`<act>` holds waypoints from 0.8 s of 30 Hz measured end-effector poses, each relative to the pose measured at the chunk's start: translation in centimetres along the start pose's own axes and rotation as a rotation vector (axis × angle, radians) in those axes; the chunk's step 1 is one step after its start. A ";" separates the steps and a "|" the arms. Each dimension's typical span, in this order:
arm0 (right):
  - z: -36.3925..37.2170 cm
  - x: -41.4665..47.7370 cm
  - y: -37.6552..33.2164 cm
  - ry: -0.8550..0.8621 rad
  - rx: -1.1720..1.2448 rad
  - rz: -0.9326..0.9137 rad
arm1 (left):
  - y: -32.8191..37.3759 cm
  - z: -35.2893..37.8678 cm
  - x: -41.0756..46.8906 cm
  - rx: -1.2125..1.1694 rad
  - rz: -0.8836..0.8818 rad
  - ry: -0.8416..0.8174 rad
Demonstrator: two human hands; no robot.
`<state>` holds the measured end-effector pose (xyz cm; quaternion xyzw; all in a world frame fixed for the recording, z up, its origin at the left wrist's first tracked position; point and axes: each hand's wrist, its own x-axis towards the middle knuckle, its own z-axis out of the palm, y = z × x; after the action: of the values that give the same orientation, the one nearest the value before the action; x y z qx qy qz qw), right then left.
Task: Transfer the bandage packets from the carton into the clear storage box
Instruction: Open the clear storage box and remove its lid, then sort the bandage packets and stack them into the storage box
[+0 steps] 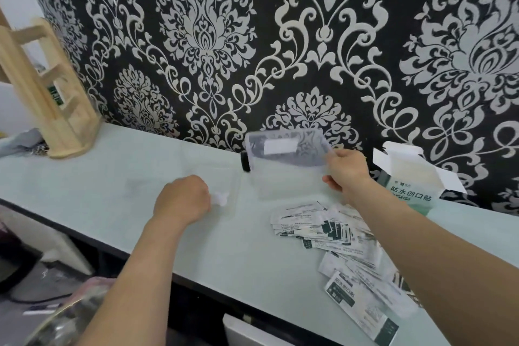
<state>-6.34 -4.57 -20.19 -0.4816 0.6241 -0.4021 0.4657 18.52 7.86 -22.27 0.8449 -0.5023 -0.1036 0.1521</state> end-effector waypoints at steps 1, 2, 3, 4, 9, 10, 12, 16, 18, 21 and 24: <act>-0.2 0.1 0.1 -0.002 -0.011 0.037 | 0.5 -0.3 -0.2 -0.020 0.046 0.097; -0.3 0.0 0.3 -0.005 -0.015 0.074 | 1.4 -0.6 -0.5 -0.111 0.125 0.195; -0.3 0.0 0.4 -0.013 -0.022 0.096 | 2.4 -0.9 -0.9 -0.233 0.221 0.262; -0.4 0.1 0.5 -0.022 -0.025 0.108 | 3.8 -0.9 -1.4 -0.326 0.332 0.264; -0.8 -1.5 -0.4 -0.160 -0.044 0.136 | 8.1 2.7 -2.2 0.020 0.600 0.053; -1.2 -2.1 -0.6 -0.199 -0.089 0.113 | 8.4 2.7 -2.4 0.061 0.590 0.090; -2.2 -3.1 -0.8 -0.263 -0.160 0.066 | 9.3 2.4 -3.0 -0.003 0.629 0.194; -4.1 -5.3 0.0 -0.314 -0.313 -0.076 | 11.6 1.8 -5.2 -0.244 0.747 0.159; -4.9 -6.3 1.0 -0.335 -0.492 -0.222 | 12.6 2.5 -5.8 -0.103 0.677 -0.003; -6.6 -7.7 2.9 -0.339 -0.794 -0.435 | 13.2 4.5 -5.4 0.260 0.616 -0.130; -7.5 -8.0 5.7 -0.320 -1.014 -0.638 | 13.8 5.4 -5.2 0.380 0.604 -0.133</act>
<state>-14.05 4.82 -22.23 -0.8601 0.4852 -0.0977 0.1238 3.01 5.44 -22.18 0.6631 -0.7483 -0.0136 -0.0167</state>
